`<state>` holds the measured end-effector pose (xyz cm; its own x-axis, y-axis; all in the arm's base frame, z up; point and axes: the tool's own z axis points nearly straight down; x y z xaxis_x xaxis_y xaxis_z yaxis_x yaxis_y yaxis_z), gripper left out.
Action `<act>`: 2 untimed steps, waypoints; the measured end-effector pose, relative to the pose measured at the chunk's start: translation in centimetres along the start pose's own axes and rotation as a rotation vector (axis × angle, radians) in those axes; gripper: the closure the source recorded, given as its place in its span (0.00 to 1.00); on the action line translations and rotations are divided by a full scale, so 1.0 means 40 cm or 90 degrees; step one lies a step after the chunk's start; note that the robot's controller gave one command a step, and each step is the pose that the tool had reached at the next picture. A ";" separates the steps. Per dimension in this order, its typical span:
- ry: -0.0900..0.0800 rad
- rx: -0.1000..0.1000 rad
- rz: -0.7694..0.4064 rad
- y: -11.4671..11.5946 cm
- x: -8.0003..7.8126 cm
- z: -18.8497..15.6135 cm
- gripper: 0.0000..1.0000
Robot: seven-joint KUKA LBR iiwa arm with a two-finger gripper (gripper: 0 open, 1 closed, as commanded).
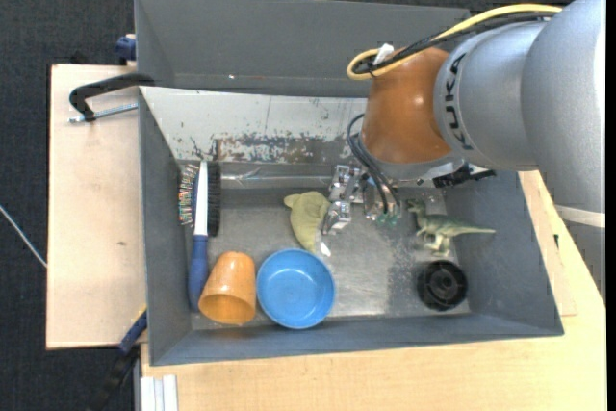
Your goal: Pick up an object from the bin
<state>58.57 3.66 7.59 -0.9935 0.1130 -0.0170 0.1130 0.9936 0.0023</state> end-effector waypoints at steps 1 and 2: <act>0.002 -0.001 0.014 0.001 -0.027 -0.189 1.00; 0.001 -0.001 0.018 -0.013 -0.024 -0.453 1.00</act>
Offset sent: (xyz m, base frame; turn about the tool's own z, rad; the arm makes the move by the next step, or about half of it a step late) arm 0.0059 -0.0019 0.0691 0.0234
